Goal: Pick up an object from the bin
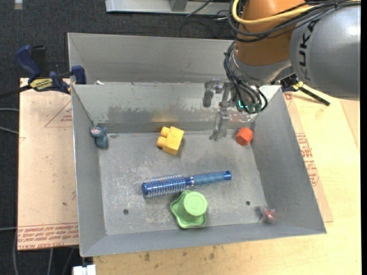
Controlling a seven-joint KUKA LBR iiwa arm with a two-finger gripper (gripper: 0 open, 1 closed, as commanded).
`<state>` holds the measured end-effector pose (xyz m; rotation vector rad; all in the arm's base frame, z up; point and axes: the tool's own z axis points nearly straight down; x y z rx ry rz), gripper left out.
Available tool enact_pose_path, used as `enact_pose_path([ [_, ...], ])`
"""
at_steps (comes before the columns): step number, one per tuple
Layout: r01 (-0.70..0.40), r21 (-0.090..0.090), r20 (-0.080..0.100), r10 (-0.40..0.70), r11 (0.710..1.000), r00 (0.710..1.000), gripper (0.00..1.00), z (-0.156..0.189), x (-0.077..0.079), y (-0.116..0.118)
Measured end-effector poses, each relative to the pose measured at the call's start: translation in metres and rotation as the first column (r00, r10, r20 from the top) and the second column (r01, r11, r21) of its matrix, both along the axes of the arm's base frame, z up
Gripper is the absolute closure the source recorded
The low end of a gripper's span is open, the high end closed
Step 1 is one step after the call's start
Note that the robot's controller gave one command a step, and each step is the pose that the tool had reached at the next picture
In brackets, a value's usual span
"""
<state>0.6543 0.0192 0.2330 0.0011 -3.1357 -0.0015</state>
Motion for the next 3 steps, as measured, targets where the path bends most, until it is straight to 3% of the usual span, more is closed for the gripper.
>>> enact_pose_path([
  [1,-0.094,0.001,-0.005,0.094,0.996,0.996,0.0,-0.083,-0.08,0.02],
  [2,-0.265,0.001,0.002,0.265,0.964,0.964,0.0,-0.165,-0.093,0.016],
  [3,-0.263,0.0,0.009,0.263,0.965,0.965,1.0,-0.163,-0.091,0.016],
])
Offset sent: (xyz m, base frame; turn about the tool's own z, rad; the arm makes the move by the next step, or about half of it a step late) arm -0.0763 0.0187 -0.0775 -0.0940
